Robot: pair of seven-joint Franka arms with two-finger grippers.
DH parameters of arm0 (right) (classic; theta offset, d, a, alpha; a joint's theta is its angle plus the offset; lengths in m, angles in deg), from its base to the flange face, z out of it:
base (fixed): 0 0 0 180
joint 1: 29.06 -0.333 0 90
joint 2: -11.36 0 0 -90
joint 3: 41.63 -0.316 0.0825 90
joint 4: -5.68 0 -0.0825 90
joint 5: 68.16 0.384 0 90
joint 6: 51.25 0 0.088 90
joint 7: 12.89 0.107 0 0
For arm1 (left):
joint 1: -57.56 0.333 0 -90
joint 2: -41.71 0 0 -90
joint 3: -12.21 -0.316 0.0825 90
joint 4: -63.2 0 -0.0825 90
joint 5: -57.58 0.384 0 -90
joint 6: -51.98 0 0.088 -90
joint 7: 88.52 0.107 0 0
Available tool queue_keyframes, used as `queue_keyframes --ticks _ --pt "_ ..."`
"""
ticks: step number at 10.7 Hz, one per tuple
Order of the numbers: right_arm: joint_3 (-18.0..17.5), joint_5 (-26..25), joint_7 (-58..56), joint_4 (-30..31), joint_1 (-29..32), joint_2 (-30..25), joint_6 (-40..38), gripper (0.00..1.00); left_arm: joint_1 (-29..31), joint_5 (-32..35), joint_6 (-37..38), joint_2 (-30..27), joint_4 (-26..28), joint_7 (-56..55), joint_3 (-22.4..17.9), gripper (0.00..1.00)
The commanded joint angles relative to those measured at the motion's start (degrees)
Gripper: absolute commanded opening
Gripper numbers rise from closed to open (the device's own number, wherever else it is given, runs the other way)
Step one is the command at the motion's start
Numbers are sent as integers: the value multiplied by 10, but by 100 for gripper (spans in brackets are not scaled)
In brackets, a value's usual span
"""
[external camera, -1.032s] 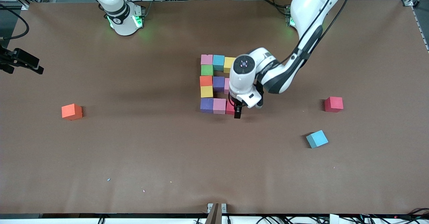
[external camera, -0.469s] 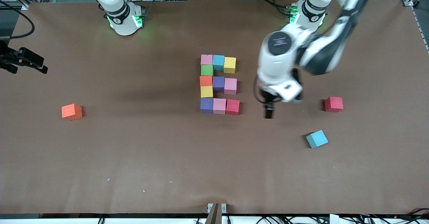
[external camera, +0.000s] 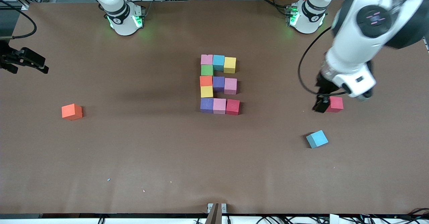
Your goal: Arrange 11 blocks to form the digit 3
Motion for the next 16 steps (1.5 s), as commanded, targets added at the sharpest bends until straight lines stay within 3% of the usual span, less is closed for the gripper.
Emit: queue_keyframes --ticks 1,3,5,8,11,13,16 --pt "-1 -9 11 4 -4 -8 -3 100 4 -32 55 -43 -13 132 -22 100" --pt "-1 -8 11 4 -4 -8 -4 100 -46 -49 85 -79 -13 266 -97 100" --pt "-1 -6 11 2 -6 -8 0 100 -55 -69 102 -101 -20 411 -129 100" --pt "-1 -1 12 1 -6 -8 2 100 -58 -73 128 -117 -39 607 -153 100" --pt "-1 0 12 -3 -5 -10 -1 100 -59 -92 166 -98 -93 726 -147 100" --pt "0 0 12 -3 -5 -8 3 100 -59 -94 175 -100 -96 824 -147 100" --pt "-1 -1 10 -3 -6 -13 -3 100 -53 -96 180 -102 -97 840 -147 100"
